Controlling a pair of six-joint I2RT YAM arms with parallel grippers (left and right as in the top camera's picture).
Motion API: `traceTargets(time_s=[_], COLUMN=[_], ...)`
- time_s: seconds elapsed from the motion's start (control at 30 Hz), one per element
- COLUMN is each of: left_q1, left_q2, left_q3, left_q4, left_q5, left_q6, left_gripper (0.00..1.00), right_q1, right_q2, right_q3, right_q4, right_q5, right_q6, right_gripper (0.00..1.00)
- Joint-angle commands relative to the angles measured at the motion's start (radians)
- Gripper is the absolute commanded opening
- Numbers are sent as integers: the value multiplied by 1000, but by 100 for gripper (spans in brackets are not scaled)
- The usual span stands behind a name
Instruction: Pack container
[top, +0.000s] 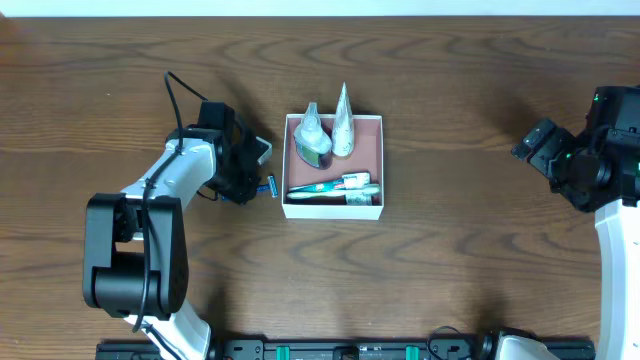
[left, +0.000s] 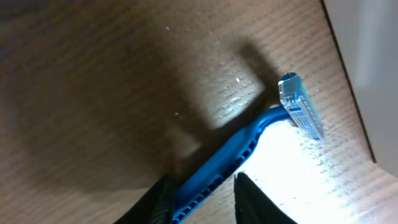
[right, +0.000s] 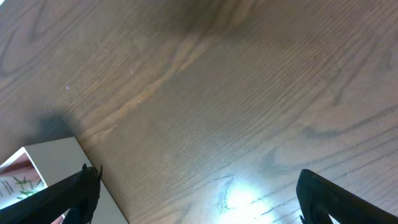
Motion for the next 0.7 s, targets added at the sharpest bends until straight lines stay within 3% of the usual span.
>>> traceTargets(time_s=[0.0, 0.17, 0.4, 0.67], left_q1=[3, 3, 3, 3], left_q2=[30, 30, 30, 30], left_q3=[-12, -12, -19, -23], left_q4=[-68, -111, -113, -90], left_q5=[2, 2, 1, -43], left_q6=[-22, -92, -259, -272], left_gripper=[37, 44, 45, 48], right_q1=[-5, -5, -5, -5], right_q2=[1, 1, 1, 1], right_q3=[1, 1, 1, 1], right_q4=[0, 0, 0, 0], right_q5=[1, 1, 1, 1], right_q6=[3, 3, 3, 3], right_gripper=[99, 99, 99, 99])
